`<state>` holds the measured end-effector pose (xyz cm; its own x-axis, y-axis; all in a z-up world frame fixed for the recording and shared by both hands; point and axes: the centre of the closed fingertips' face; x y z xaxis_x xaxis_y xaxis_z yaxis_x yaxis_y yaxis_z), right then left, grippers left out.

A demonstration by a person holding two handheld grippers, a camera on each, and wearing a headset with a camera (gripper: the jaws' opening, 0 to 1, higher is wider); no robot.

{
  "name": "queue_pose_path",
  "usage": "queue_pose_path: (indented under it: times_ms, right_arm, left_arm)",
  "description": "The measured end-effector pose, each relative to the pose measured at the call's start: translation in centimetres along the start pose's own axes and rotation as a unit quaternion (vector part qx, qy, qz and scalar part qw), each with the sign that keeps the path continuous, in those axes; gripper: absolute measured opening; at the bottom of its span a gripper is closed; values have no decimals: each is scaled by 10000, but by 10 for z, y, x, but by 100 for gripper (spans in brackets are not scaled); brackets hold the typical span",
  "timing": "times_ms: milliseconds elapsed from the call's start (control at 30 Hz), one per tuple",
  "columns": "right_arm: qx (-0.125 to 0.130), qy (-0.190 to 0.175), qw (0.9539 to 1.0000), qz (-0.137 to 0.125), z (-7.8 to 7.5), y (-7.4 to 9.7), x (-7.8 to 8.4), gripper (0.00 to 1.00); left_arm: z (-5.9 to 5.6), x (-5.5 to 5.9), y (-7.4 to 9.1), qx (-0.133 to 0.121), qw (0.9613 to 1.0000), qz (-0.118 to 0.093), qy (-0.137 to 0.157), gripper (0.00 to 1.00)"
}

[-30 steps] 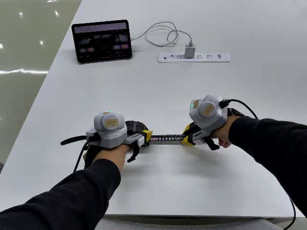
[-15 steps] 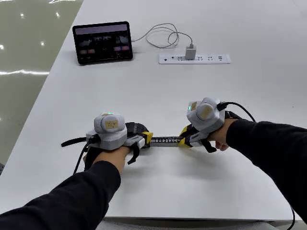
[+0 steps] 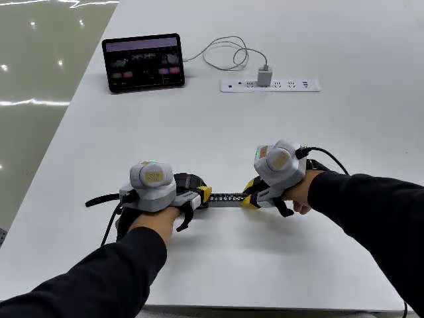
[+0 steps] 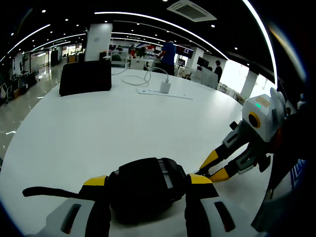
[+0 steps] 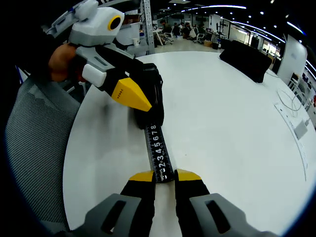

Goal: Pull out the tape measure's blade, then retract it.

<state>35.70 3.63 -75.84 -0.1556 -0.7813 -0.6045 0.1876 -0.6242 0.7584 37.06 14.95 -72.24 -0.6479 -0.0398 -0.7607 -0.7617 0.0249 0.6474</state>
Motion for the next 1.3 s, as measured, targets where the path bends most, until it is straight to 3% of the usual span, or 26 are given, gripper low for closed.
queue_pose_path:
  times_ms: [1300]
  right_arm:
    - [-111, 210, 9997, -102, 1, -24, -30, 11]
  left_arm:
    - [2, -1, 0, -5, 10000, -35, 77, 56]
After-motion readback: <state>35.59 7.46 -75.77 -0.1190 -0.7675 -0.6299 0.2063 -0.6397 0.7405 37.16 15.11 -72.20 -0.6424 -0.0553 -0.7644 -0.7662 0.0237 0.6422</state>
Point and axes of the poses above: the centre of the closed fingertips' face, and the gripper's own axes: y roughly backward along the fingers, z roughly to its left, x roughly out of its underside, and after that the axes turned 14 degrees about -x, right-handed
